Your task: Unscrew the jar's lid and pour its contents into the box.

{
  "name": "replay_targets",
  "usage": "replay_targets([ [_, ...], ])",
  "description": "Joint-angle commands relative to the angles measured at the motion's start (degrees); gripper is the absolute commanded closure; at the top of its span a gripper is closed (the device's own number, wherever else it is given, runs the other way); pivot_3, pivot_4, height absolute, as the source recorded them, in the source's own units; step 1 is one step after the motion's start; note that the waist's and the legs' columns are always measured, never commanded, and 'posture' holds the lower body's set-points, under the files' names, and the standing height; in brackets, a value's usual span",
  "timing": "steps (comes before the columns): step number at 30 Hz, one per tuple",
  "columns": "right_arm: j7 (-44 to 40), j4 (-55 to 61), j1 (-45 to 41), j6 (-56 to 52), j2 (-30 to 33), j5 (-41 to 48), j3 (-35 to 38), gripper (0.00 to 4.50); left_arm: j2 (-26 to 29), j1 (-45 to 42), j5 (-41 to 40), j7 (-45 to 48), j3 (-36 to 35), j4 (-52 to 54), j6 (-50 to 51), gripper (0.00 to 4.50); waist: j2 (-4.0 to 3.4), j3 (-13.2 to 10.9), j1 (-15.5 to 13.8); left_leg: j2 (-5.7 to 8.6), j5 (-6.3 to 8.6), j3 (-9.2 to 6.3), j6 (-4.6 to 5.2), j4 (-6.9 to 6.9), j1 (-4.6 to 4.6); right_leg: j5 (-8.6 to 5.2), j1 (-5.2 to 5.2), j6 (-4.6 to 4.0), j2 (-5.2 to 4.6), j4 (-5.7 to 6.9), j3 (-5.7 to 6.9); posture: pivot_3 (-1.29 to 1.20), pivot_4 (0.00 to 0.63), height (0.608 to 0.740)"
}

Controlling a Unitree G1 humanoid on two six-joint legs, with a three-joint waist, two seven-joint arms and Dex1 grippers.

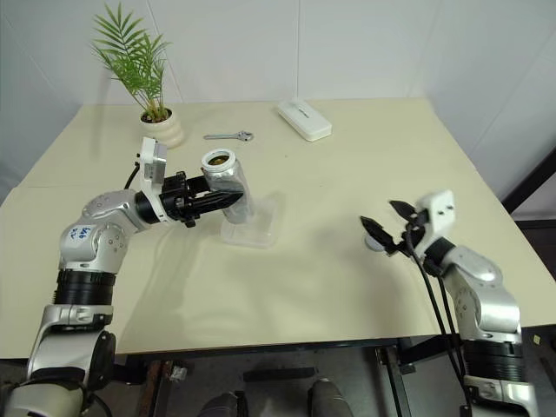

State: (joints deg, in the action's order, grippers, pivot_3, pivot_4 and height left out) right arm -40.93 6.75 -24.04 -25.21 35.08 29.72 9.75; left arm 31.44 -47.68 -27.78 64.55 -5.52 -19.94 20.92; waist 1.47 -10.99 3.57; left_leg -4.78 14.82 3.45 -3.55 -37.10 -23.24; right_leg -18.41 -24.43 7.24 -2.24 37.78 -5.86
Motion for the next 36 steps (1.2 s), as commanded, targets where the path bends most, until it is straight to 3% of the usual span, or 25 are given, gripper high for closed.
replay_targets([
  [1,0.4,11.2,-4.3,-10.4,0.9,7.2,-2.3,0.02,2.0,-4.6,3.9,1.9,0.6,-6.5,-5.8,2.55,0.0,0.0,-0.2,0.0,0.0,0.0,0.0,0.02,0.03,0.0,0.01,0.0,0.0,-0.01,0.0,0.0,0.15,0.74],
  [9,-4.6,18.9,-6.2,-12.7,4.7,6.3,-8.2,0.02,4.7,-14.5,15.3,4.1,5.2,-24.1,-22.3,2.55,0.02,0.0,-1.9,0.01,0.17,0.07,0.18,0.03,-0.25,0.02,-0.07,0.04,-0.02,-0.44,0.03,0.0,0.15,0.74],
  [20,-3.3,17.9,-3.0,-12.2,3.3,5.9,-7.8,0.02,3.8,-12.6,28.8,-12.4,9.2,-19.9,-31.8,2.55,0.04,0.0,-2.0,-0.02,0.17,0.16,0.08,-0.03,-0.43,0.04,-0.15,0.11,-0.05,-0.62,0.02,0.0,0.15,0.74],
  [24,-1.0,17.7,-1.6,-11.9,1.4,5.7,-6.5,0.02,7.3,-11.9,56.1,-43.4,18.3,-13.7,-47.6,2.55,0.07,0.0,-2.0,-0.02,0.17,0.15,0.08,-0.08,-0.39,0.04,-0.15,0.11,-0.05,-0.52,-0.01,0.0,0.15,0.74],
  [29,0.4,17.3,-1.3,-11.4,0.1,5.1,-6.3,0.02,9.9,-10.9,75.3,-66.9,26.6,-13.9,-54.0,2.55,0.07,0.0,-2.1,0.0,0.15,0.39,0.05,-0.07,-0.23,0.07,-0.13,0.17,-0.07,-0.44,-0.21,0.0,0.15,0.74],
  [32,1.3,17.2,-1.1,-11.2,-0.9,5.1,-6.0,0.02,12.5,-10.9,93.4,-87.4,34.5,-11.3,-50.1,2.55,0.07,0.0,-2.0,0.0,0.25,0.45,0.22,-0.08,-0.16,0.08,-0.14,0.18,-0.07,-0.35,-0.28,0.0,0.15,0.74],
  [36,1.9,17.6,-0.7,-11.4,-1.7,5.0,-5.8,0.02,12.6,-12.0,103.0,-98.0,39.4,-13.0,-44.8,2.55,0.08,0.0,-2.2,0.01,0.25,0.45,0.23,-0.08,-0.17,0.08,-0.15,0.19,-0.06,-0.31,-0.29,0.0,0.15,0.74],
])
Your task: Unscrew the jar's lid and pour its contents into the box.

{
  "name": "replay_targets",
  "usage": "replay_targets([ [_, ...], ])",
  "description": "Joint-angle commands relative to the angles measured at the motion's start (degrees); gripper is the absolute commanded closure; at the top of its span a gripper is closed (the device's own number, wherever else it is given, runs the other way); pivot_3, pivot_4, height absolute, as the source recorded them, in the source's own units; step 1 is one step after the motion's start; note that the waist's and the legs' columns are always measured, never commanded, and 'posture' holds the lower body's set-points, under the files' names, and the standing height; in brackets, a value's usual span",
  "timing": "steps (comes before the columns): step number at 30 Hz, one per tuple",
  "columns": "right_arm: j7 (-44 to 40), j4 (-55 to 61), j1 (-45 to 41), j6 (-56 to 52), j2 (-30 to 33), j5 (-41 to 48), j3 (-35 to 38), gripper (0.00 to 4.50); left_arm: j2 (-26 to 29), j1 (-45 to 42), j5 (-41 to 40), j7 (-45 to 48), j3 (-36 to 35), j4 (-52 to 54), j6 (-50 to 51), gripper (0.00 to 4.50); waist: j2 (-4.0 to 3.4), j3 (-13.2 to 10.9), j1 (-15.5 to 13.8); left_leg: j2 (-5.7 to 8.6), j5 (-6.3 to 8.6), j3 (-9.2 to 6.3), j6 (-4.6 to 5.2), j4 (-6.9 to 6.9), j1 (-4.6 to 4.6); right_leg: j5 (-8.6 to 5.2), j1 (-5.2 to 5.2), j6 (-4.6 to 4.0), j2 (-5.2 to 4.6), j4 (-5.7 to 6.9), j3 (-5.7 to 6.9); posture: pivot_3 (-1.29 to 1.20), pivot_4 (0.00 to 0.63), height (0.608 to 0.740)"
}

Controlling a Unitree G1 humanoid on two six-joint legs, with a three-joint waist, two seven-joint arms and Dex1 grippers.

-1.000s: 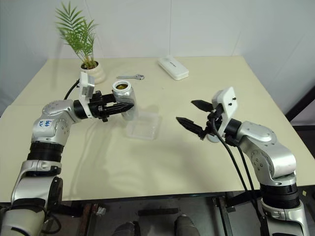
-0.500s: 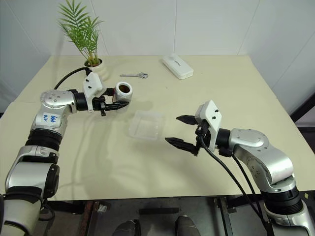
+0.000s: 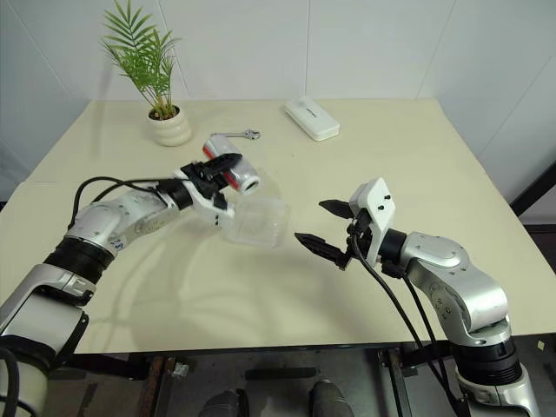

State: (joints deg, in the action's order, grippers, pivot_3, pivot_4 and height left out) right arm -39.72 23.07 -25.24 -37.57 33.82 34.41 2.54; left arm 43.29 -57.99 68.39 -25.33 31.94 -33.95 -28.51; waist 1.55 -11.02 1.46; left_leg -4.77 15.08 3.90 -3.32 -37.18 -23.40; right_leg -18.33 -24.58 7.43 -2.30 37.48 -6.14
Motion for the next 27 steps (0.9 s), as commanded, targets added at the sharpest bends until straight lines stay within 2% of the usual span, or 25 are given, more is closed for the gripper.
replay_targets([
  [1,1.1,1.4,0.7,0.9,-0.9,0.5,1.6,0.02,0.9,-2.0,10.5,-10.8,3.5,1.4,7.4,2.55,0.0,0.0,-0.1,0.0,0.0,0.01,0.0,0.0,0.0,0.0,0.0,0.0,0.0,0.0,0.0,0.0,0.15,0.74],
  [4,2.0,1.6,0.9,0.9,-1.9,0.7,1.9,0.02,0.6,-3.7,15.0,-14.2,6.0,-0.9,10.5,2.55,0.0,0.0,-0.1,0.01,0.0,0.02,0.0,0.02,-0.01,0.0,-0.01,0.0,0.0,-0.02,0.01,0.0,0.15,0.74],
  [10,3.0,1.6,0.9,1.3,-3.4,1.0,2.2,0.02,0.4,-6.6,18.7,-19.3,10.1,-4.4,10.8,2.55,0.0,0.0,-0.1,0.01,0.0,0.05,0.0,0.04,0.02,0.0,-0.01,0.0,0.0,0.0,0.01,0.0,0.15,0.74],
  [20,3.2,0.8,1.3,2.1,-4.3,0.8,2.3,0.02,4.2,-5.8,10.3,-15.5,8.1,0.2,-0.7,2.55,0.0,0.0,-0.1,0.0,-0.01,0.09,-0.02,0.05,0.02,0.0,-0.02,0.0,0.0,0.02,0.0,0.0,0.15,0.74],
  [22,3.0,0.6,1.3,2.2,-4.1,0.8,2.4,0.02,3.3,-5.7,0.6,-8.5,3.5,-2.2,-4.0,2.55,0.0,0.0,-0.2,0.01,-0.01,0.09,-0.02,0.0,0.02,0.0,-0.01,0.0,0.0,0.04,0.0,0.0,0.15,0.74],
  [25,2.6,0.2,1.2,2.4,-3.8,0.9,2.4,0.02,3.1,-6.9,-10.0,-1.9,-2.6,-5.3,-6.1,2.55,0.0,0.0,-0.2,0.01,-0.02,0.1,-0.03,-0.05,0.02,0.0,-0.02,0.0,0.0,0.11,0.0,0.0,0.15,0.74],
  [27,2.3,0.0,1.0,2.4,-3.5,0.7,2.3,0.02,0.8,-6.4,-24.4,11.1,-8.7,-11.0,-7.0,2.55,0.0,0.0,-0.1,0.0,-0.02,0.11,-0.03,-0.04,0.07,0.0,0.0,-0.01,0.0,0.15,0.0,0.0,0.15,0.74],
])
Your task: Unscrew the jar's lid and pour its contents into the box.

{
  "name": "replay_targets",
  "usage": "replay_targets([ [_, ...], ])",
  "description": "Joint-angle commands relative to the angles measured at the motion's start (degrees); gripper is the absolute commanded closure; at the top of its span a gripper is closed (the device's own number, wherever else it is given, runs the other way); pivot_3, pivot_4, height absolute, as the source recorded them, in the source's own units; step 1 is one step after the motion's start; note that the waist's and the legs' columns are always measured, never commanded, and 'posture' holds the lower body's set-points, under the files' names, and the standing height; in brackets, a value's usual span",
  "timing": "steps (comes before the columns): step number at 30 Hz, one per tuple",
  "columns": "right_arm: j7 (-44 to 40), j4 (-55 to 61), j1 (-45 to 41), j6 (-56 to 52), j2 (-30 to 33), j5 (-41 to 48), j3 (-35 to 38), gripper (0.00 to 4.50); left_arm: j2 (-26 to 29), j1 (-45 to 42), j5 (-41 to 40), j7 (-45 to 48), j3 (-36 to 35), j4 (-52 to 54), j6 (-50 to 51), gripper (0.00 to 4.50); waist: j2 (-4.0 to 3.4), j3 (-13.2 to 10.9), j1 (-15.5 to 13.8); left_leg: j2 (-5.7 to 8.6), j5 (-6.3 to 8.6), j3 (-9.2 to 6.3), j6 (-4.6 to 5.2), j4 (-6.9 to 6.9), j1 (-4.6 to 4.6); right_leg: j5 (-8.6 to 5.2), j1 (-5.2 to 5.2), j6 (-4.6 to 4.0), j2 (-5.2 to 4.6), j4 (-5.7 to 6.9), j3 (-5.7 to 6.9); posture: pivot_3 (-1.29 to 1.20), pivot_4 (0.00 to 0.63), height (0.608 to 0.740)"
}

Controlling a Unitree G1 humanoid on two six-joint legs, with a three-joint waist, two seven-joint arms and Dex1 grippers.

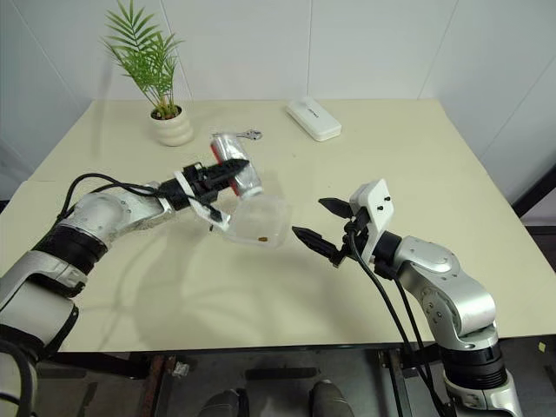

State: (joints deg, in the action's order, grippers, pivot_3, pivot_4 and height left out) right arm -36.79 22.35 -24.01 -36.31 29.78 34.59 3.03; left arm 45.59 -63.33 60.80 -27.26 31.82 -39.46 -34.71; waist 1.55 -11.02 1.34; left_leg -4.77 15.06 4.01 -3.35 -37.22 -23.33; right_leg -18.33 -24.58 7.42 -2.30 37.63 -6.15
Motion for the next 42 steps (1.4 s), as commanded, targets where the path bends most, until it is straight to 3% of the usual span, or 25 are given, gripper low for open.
replay_targets([
  [1,-0.7,0.7,-0.2,1.2,0.7,0.5,1.8,0.02,-2.5,-0.8,-22.0,18.1,-10.9,-7.4,-0.8,2.55,0.0,0.0,0.1,0.0,-0.1,0.01,-0.16,0.0,0.02,0.0,0.0,0.0,0.0,0.02,0.0,0.0,0.15,0.74],
  [3,-0.9,0.6,-0.3,1.1,0.8,0.6,1.9,0.02,-3.3,-0.6,-26.7,22.9,-14.1,-8.9,0.9,2.55,0.0,0.0,0.2,0.0,-0.12,0.03,-0.19,0.0,0.05,0.0,0.01,-0.01,0.01,0.06,0.0,0.0,0.15,0.74],
  [7,-1.7,0.2,-0.7,1.0,1.7,0.3,1.5,0.02,-11.2,0.0,-53.2,49.2,-30.2,-14.1,23.5,2.55,0.0,0.0,0.2,0.0,-0.15,0.03,-0.22,-0.04,0.04,0.0,0.03,-0.01,0.02,0.09,0.02,0.0,0.15,0.74],
  [10,-2.0,0.1,-1.0,1.0,2.1,0.0,1.3,0.02,-13.3,-0.1,-61.7,55.2,-37.3,-15.4,36.7,2.55,0.0,0.0,0.5,0.0,-0.13,-0.01,-0.19,-0.05,0.03,0.0,0.04,0.0,0.03,0.09,0.01,0.0,0.15,0.74],
  [14,-2.6,0.2,-1.2,1.3,2.7,-0.7,0.8,0.02,-13.0,0.2,-71.2,53.2,-47.9,-18.9,42.0,2.55,0.02,0.0,0.8,-0.02,-0.14,-0.08,-0.21,0.0,0.03,-0.01,0.02,0.0,0.06,0.09,0.01,0.0,0.15,0.74],
  [20,-4.7,-0.1,-1.2,3.0,4.0,-3.4,-1.0,0.02,-10.5,3.3,-73.5,48.2,-53.9,-26.2,33.3,2.55,0.04,0.0,0.8,-0.02,-0.15,-0.08,-0.22,-0.05,0.05,0.0,0.04,0.0,0.04,0.1,0.01,0.0,0.15,0.74],
  [26,-8.4,-1.7,-2.0,6.4,4.6,-5.7,-2.5,0.02,-9.2,6.6,-71.3,49.1,-52.9,-29.3,29.2,2.55,0.12,0.1,0.2,-0.01,-0.14,-0.08,-0.21,-0.11,0.04,0.0,0.06,0.0,0.04,0.12,0.04,0.0,0.15,0.74],
  [34,-9.2,-3.3,-2.9,7.9,3.6,-6.8,-2.9,0.0,-8.0,10.0,-71.6,50.3,-53.1,-29.1,27.2,0.02,0.16,0.1,0.3,-0.02,-0.15,-0.08,-0.22,-0.08,0.03,0.0,0.05,-0.01,0.05,0.12,0.05,0.0,0.15,0.74],
  [42,-9.1,-2.4,-2.2,7.9,3.2,-6.5,-2.7,0.0,-6.0,17.0,-72.4,56.4,-52.1,-22.3,30.7,0.02,0.16,0.1,0.5,-0.02,-0.15,-0.07,-0.23,-0.03,0.07,-0.01,0.05,-0.01,0.05,0.12,0.04,0.0,0.15,0.74],
])
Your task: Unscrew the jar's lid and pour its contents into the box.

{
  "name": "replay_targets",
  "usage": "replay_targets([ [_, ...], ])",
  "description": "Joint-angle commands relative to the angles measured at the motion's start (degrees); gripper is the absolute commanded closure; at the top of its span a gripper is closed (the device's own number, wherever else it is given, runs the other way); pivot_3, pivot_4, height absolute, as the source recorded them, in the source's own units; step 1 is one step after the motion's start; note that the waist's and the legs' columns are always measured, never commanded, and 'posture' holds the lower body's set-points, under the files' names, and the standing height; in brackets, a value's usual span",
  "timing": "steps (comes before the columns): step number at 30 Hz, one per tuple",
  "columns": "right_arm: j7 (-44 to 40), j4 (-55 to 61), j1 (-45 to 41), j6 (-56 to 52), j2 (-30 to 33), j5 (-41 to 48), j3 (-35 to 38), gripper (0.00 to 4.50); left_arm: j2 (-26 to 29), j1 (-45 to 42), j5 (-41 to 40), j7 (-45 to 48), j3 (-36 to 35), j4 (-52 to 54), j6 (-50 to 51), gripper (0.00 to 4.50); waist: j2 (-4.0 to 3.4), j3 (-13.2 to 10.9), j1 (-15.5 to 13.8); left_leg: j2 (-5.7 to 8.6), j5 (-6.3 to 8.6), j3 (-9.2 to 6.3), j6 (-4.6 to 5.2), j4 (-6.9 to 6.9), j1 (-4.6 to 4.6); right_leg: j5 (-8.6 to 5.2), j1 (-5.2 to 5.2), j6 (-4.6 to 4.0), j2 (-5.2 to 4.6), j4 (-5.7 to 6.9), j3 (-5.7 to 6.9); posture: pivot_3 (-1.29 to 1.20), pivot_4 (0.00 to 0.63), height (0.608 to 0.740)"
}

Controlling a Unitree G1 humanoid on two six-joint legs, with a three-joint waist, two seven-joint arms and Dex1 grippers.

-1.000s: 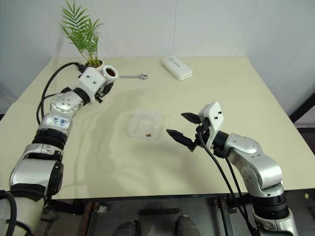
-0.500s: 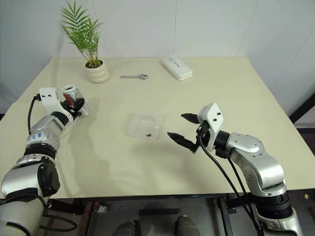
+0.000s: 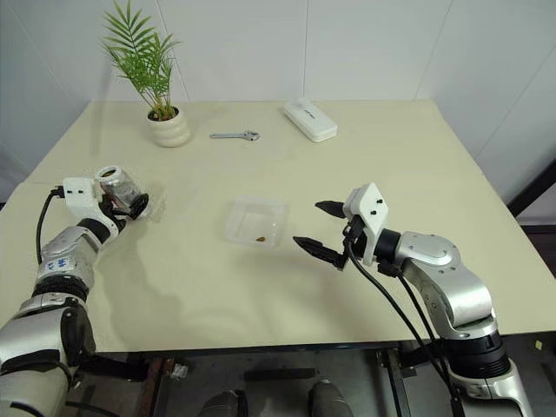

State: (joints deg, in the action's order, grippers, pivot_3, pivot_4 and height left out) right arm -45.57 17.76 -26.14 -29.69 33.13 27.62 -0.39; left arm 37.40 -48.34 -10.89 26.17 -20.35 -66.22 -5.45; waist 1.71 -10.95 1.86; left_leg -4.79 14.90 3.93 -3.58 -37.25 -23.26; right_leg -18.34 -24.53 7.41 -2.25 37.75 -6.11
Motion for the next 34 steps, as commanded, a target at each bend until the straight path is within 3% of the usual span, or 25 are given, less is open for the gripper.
replay_targets([
  [1,-0.3,2.3,0.1,1.3,-0.1,0.6,0.8,0.0,2.3,3.0,-1.0,3.8,0.1,5.8,1.7,0.02,0.0,0.0,0.0,0.0,0.0,0.0,0.0,0.0,0.0,0.0,0.0,0.0,0.0,0.0,0.0,0.0,0.15,0.74],
  [13,-6.7,3.7,2.7,3.3,3.1,3.9,4.0,0.0,8.3,25.9,0.3,6.7,0.9,34.0,9.8,0.02,0.09,0.0,0.1,-0.03,0.09,0.01,0.14,0.01,0.08,-0.01,0.05,-0.03,-0.02,0.04,-0.03,0.0,0.15,0.74],
  [16,-9.9,2.2,3.3,6.7,5.9,1.9,4.4,0.0,11.1,30.3,2.7,11.6,3.8,42.3,4.0,0.02,0.1,0.1,0.0,-0.03,0.07,0.0,0.14,0.01,0.09,0.04,0.04,-0.11,-0.01,0.04,-0.01,0.0,0.15,0.74],
  [19,-10.2,2.4,4.0,8.4,5.8,3.1,5.6,0.0,13.9,35.1,-3.5,26.6,3.9,51.5,-7.1,0.02,0.2,0.1,-0.2,-0.03,0.08,0.01,0.13,0.07,0.09,0.06,0.06,-0.13,-0.03,-0.04,0.0,0.0,0.15,0.74],
  [25,-15.9,2.1,7.2,6.1,12.3,5.5,8.4,0.0,15.0,35.6,-16.0,38.7,6.0,66.2,5.0,0.02,0.19,0.1,-0.2,-0.02,0.09,0.01,0.17,0.08,0.09,0.06,0.09,-0.15,-0.07,-0.09,0.0,0.0,0.15,0.74],
  [34,-18.0,3.7,14.8,8.9,16.2,5.0,12.0,0.0,14.6,31.2,-16.6,37.4,5.8,69.1,10.0,0.02,0.2,0.1,1.2,-0.02,0.1,0.01,0.18,0.02,0.11,0.08,0.08,-0.1,-0.02,-0.08,-0.09,0.0,0.15,0.74],
])
